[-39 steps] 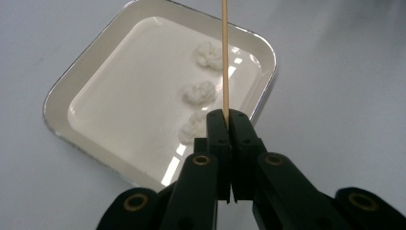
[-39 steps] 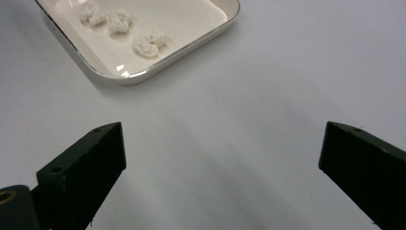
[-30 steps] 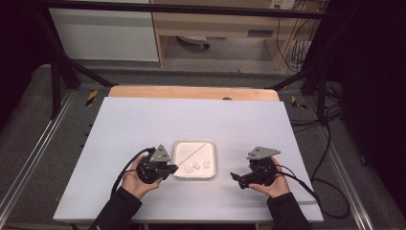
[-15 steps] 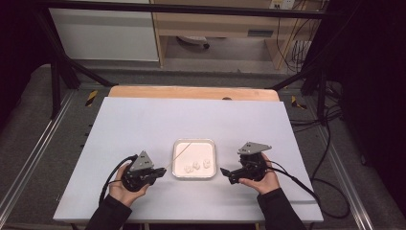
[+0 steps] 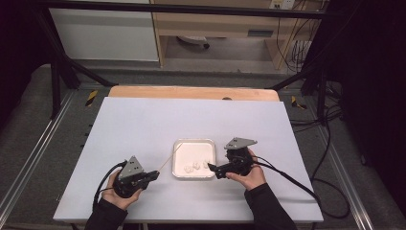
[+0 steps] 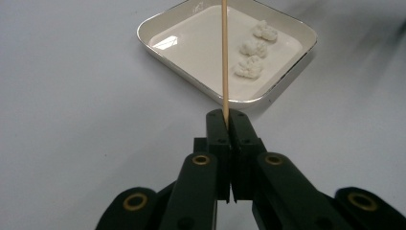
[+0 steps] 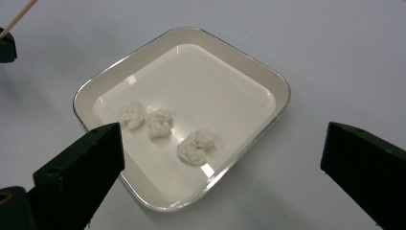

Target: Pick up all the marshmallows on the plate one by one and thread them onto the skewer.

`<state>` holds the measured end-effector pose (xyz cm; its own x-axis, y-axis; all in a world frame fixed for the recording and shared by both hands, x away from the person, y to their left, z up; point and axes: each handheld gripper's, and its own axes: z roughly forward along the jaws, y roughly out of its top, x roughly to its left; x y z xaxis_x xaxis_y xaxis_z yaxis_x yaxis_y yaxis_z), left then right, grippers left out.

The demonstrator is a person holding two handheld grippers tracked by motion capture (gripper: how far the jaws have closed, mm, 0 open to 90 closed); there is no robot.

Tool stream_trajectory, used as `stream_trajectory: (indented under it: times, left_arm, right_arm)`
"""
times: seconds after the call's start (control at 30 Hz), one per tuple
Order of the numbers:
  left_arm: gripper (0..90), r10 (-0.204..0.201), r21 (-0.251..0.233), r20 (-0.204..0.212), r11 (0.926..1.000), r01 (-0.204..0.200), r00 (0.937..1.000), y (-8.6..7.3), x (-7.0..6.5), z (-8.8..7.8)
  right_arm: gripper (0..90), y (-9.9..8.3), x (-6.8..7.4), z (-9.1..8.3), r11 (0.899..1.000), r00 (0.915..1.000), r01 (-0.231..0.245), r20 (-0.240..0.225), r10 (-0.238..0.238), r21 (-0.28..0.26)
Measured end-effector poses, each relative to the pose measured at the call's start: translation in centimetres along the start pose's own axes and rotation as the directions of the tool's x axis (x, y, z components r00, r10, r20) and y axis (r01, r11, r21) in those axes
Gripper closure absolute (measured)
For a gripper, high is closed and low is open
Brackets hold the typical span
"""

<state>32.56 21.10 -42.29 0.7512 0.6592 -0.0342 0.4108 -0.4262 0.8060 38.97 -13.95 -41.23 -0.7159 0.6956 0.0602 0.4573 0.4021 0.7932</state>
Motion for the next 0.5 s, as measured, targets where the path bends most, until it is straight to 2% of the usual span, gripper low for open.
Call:
stream_trajectory:
  times: [0.13,0.23,0.37,0.5]
  left_arm:
    - [88.9,-0.003,-0.007,-0.004,1.0,0.003,1.0,-0.1,0.1,-0.1]
    - [88.9,-0.008,-0.013,-0.003,0.9999,0.008,1.0,-0.2,0.1,0.0]
    - [88.9,-0.01,-0.015,-0.001,0.9998,0.01,1.0,-0.3,0.1,0.0]
    - [88.9,-0.011,-0.018,0.0,0.9998,0.011,0.9999,-0.3,0.1,0.1]
  right_arm:
    - [6.3,0.2,0.1,0.8,1.0,0.9997,-0.014,-0.018,0.013,-0.012]
    - [9.9,0.2,0.3,1.6,1.0,0.9996,0.001,-0.03,-0.001,0.006]
    - [19.6,0.2,0.5,2.5,1.0,0.9984,0.02,-0.052,-0.019,0.009]
    - [30.4,0.1,0.6,3.4,0.998,0.9974,0.041,-0.06,-0.038,0.041]
